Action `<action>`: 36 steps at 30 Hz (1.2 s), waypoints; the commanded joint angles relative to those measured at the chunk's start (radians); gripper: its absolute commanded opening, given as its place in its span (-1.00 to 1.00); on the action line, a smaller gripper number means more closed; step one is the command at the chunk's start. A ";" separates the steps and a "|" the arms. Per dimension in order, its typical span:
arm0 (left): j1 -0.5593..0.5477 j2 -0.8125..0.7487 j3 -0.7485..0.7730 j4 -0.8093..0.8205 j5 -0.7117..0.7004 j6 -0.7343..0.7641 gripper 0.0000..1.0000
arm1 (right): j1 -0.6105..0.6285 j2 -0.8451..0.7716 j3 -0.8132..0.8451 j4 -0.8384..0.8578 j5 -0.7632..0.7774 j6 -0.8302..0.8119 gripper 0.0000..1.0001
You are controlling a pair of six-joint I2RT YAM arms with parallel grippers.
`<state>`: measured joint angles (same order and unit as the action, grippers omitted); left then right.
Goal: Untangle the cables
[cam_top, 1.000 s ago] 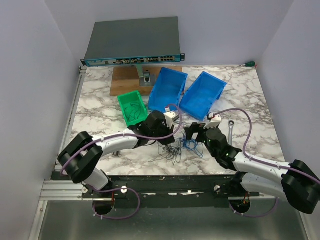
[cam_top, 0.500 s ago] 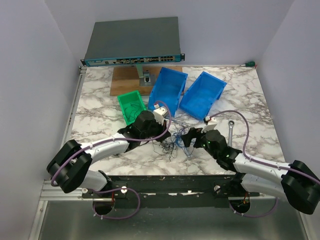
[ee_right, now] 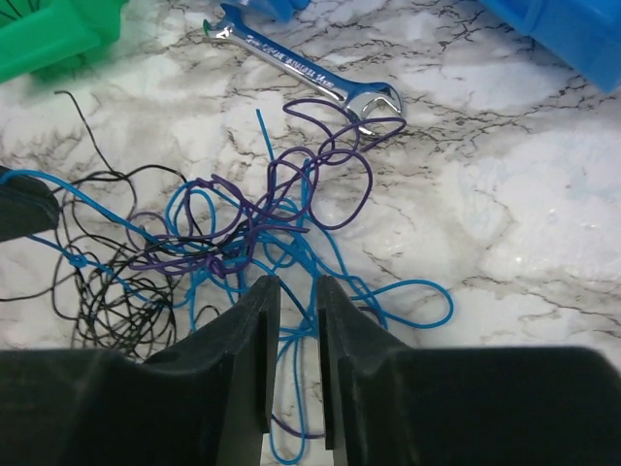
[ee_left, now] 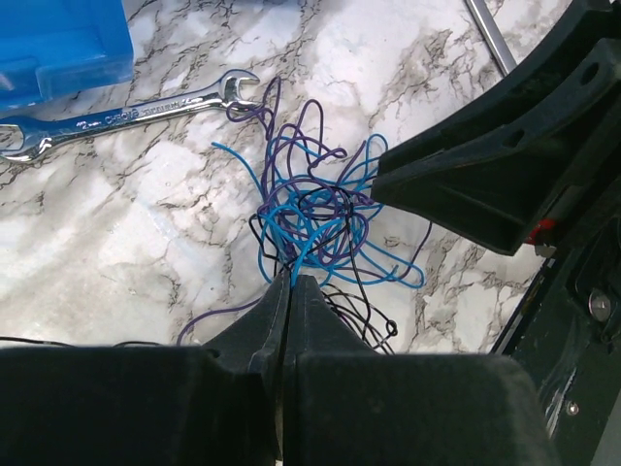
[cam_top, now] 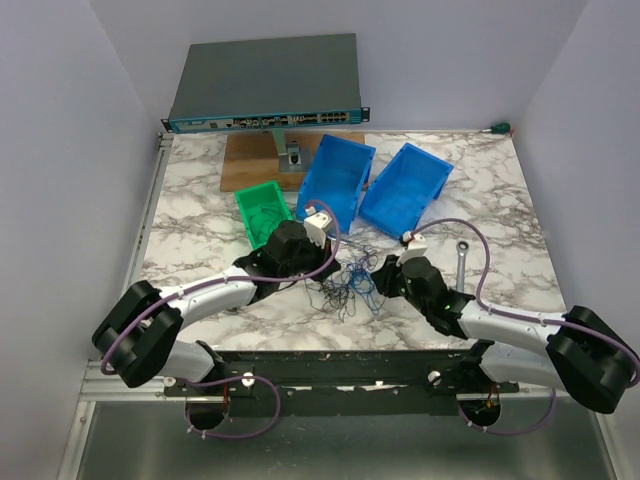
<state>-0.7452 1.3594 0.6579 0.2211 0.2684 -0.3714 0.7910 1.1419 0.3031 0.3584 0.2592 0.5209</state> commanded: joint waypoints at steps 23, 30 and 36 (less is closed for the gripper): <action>0.127 -0.133 -0.099 0.020 -0.174 -0.100 -1.00 | 0.004 -0.383 -0.104 -0.002 0.235 0.002 -0.67; 0.125 -0.119 -0.098 0.044 -0.111 -0.092 -1.00 | 0.004 -0.250 -0.070 0.084 -0.073 -0.089 0.36; 0.125 -0.112 -0.099 0.057 -0.080 -0.096 -1.00 | 0.004 -0.119 -0.040 0.186 -0.303 -0.116 0.51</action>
<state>-0.6209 1.2377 0.5514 0.2398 0.1341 -0.4751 0.7910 0.9554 0.2218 0.4412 0.1726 0.4458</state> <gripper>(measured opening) 0.012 0.755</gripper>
